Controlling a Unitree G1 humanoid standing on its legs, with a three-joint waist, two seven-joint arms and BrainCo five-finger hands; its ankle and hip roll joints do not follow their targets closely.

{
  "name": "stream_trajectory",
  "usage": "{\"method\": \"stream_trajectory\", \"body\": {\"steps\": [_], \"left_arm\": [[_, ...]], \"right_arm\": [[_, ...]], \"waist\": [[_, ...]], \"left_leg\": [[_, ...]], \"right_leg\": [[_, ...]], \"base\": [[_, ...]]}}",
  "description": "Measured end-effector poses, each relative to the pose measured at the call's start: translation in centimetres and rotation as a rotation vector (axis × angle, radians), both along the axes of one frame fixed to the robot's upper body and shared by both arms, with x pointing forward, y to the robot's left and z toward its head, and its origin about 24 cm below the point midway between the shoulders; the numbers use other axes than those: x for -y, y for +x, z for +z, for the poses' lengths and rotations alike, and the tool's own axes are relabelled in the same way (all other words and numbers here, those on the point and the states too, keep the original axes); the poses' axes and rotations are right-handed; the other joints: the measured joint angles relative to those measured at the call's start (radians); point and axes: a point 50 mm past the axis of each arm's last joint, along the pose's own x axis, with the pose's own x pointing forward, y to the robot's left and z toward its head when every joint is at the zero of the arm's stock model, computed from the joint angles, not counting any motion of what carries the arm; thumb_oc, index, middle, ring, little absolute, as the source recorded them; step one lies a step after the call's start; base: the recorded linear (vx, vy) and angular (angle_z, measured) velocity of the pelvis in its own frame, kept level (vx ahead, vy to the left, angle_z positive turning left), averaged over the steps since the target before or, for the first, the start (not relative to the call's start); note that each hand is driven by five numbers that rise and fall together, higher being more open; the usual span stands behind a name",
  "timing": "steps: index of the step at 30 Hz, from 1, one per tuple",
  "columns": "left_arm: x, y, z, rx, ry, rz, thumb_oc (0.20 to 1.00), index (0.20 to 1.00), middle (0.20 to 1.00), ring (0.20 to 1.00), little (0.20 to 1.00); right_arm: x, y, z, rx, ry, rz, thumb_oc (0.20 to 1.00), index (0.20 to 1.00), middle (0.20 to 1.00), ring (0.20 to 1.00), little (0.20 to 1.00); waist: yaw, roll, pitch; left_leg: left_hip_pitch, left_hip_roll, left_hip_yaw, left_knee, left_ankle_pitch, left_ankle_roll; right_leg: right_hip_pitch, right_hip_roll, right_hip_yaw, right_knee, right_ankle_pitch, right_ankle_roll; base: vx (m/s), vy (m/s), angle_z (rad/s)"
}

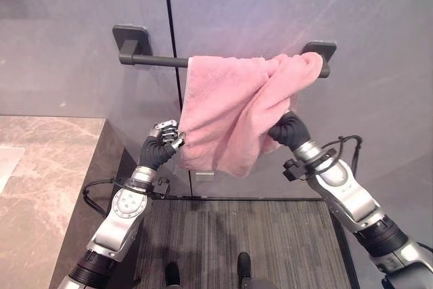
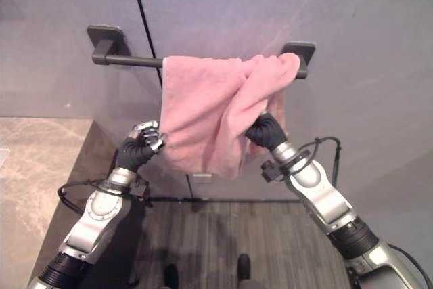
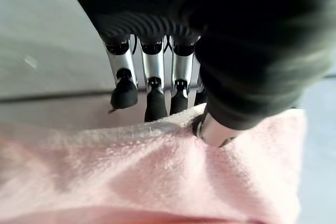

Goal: Put brush and paste in cup on sink, flatten towel.

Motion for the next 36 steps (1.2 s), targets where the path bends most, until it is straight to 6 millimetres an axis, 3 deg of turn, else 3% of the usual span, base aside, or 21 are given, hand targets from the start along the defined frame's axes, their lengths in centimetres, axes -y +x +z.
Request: {"method": "stream_trajectory", "body": {"steps": [2, 4, 8, 15, 22, 27, 30, 33, 34, 36], "left_arm": [[0.2, 0.3, -2.5, -0.107, -0.063, 0.036, 0.2, 0.2, 0.2, 0.2, 0.2], [0.9, 0.3, -3.8, -0.172, -0.044, 0.024, 0.2, 0.2, 0.2, 0.2, 0.2], [1.1, 0.9, -3.9, -0.187, -0.021, 0.023, 0.2, 0.2, 0.2, 0.2, 0.2], [1.7, 1.8, -2.5, -0.137, -0.024, 0.011, 0.2, 0.2, 0.2, 0.2, 0.2], [1.9, 1.4, -0.5, -0.059, -0.056, 0.0, 0.2, 0.2, 0.2, 0.2, 0.2], [0.1, 0.4, 1.8, 0.057, -0.115, 0.057, 0.2, 0.2, 0.2, 0.2, 0.2], [-1.1, -0.3, 2.4, 0.095, -0.134, 0.108, 0.2, 0.2, 0.2, 0.2, 0.2], [-2.4, -0.9, 2.3, 0.107, -0.151, 0.193, 0.2, 0.2, 0.2, 0.2, 0.2], [-2.6, -1.0, 2.2, 0.109, -0.156, 0.207, 0.2, 0.2, 0.2, 0.2, 0.2], [-2.7, -1.3, 1.8, 0.098, -0.177, 0.242, 0.2, 0.2, 0.2, 0.2, 0.2]], "right_arm": [[-1.6, 1.0, -3.8, -0.201, 0.129, -0.016, 0.2, 0.2, 0.2, 0.2, 0.2], [-2.8, 0.9, -5.6, -0.309, 0.111, -0.004, 0.2, 0.2, 0.2, 0.2, 0.2], [-3.4, 1.1, -3.5, -0.241, 0.124, 0.035, 0.2, 0.2, 0.2, 0.2, 0.2], [-2.8, 1.3, -2.6, -0.201, 0.146, -0.018, 0.2, 0.2, 0.2, 0.2, 0.2], [-0.8, 0.7, 0.4, -0.054, 0.207, -0.087, 0.2, 0.2, 0.2, 0.2, 0.2], [0.6, -0.8, 2.2, 0.067, 0.26, -0.103, 0.304, 0.304, 0.304, 0.304, 0.304], [1.8, -1.4, 2.0, 0.088, 0.258, -0.15, 0.363, 0.363, 0.363, 0.363, 0.363], [2.3, -1.6, 0.9, 0.05, 0.263, -0.179, 0.304, 0.304, 0.304, 0.304, 0.304], [2.2, -1.6, 0.4, 0.032, 0.268, -0.184, 0.2, 0.2, 0.2, 0.2, 0.2], [2.3, -1.2, -1.9, -0.088, 0.316, -0.214, 0.2, 0.2, 0.2, 0.2, 0.2]], "waist": [[0.003, -0.002, -0.005], [0.01, -0.003, -0.006], [0.006, -0.005, -0.008], [-0.001, -0.005, -0.008], [-0.003, -0.005, -0.008], [-0.022, -0.004, -0.011], [-0.025, -0.003, -0.012], [-0.024, -0.003, -0.016], [-0.024, -0.003, -0.019], [-0.02, -0.004, -0.03]], "left_leg": [[-0.003, 0.0, -0.019, 0.0, 0.003, -0.004], [-0.007, -0.002, -0.023, 0.0, 0.004, -0.003], [0.002, -0.002, -0.023, 0.0, 0.004, -0.003], [0.015, -0.001, -0.017, 0.0, 0.004, -0.003], [0.037, -0.001, -0.005, 0.0, 0.0, 0.0], [0.051, -0.001, 0.016, -0.001, -0.004, 0.002], [0.051, -0.001, 0.022, -0.001, -0.005, 0.002], [0.053, 0.0, 0.028, -0.001, -0.005, 0.003], [0.053, 0.0, 0.028, 0.0, -0.005, 0.003], [0.053, -0.001, 0.028, 0.0, -0.005, 0.003]], "right_leg": [[0.007, -0.001, -0.02, 0.0, -0.001, 0.0], [0.006, -0.001, -0.023, 0.0, -0.003, 0.001], [0.016, -0.004, -0.023, 0.0, -0.005, 0.003], [0.025, -0.002, -0.019, 0.0, -0.004, 0.003], [0.041, -0.002, -0.009, 0.0, -0.006, 0.005], [0.041, -0.002, 0.011, 0.0, -0.006, 0.005], [0.038, -0.001, 0.015, 0.0, -0.005, 0.005], [0.036, 0.0, 0.022, 0.0, -0.004, 0.004], [0.036, 0.0, 0.022, 0.0, -0.004, 0.003], [0.037, -0.001, 0.021, 0.0, -0.004, 0.003]], "base": [[-0.01, 0.014, 0.18], [0.0, 0.018, 0.12], [0.0, 0.0, 0.0], [0.01, 0.006, -0.02], [0.01, 0.009, -0.04], [0.0, 0.008, -0.12], [0.0, 0.003, -0.05], [0.0, -0.002, -0.05], [0.0, 0.0, 0.0], [0.0, 0.0, 0.0]]}}
